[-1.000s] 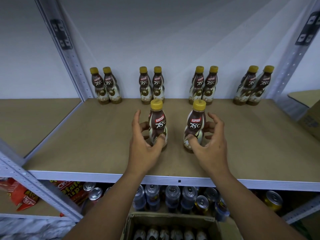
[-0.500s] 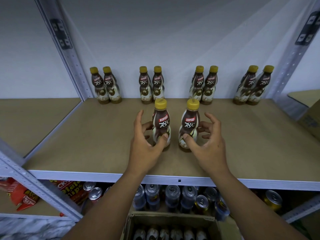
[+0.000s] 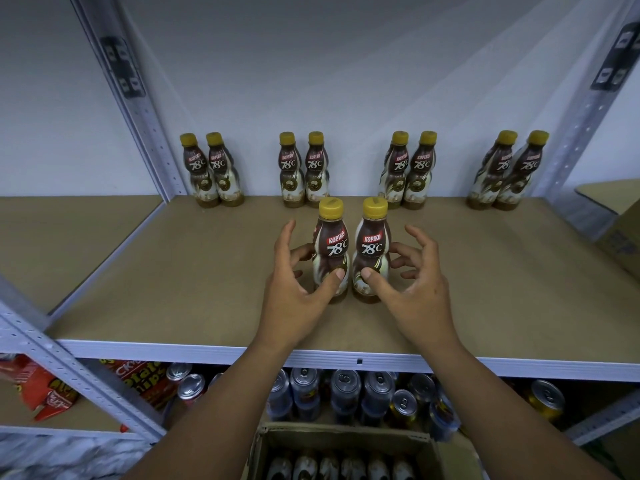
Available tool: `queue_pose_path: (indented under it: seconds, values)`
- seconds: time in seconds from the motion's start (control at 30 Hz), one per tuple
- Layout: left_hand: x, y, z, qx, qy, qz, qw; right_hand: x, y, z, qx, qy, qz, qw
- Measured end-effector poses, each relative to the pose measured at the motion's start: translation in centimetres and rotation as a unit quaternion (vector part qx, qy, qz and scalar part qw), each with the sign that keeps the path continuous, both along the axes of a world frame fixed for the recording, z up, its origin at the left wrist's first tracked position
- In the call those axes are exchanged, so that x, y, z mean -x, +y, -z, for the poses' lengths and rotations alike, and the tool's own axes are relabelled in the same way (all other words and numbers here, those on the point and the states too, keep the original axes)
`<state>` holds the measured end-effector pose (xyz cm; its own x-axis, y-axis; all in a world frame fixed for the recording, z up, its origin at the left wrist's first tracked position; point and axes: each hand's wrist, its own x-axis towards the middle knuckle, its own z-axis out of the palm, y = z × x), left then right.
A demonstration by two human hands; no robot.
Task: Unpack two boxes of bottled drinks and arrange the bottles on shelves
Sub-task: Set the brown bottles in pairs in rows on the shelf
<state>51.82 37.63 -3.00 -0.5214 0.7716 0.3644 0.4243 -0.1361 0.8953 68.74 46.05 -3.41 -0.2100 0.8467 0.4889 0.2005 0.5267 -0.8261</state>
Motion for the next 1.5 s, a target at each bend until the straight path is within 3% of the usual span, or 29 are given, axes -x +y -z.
queue_pose_path:
  seconds: [0.77,0.87,1.13,1.5]
  values:
    - [0.2,0.1,-0.9,-0.018,0.010,0.030,0.999,0.0,-0.2,-1.3,0.015,0.015,-0.016,1.000]
    - [0.9,0.4,-2.9,-0.020,0.051,0.054,0.997,-0.2,0.2,-2.7,0.017,0.013,-0.052,0.998]
    - [2.3,0.7,-6.2,0.060,0.211,0.106,0.970,-0.7,0.8,-5.2,-0.023,-0.112,-0.131,0.985]
    - [1.8,0.4,-5.7,0.070,0.218,0.096,0.969,-0.7,0.5,-5.3,-0.048,-0.151,-0.107,0.981]
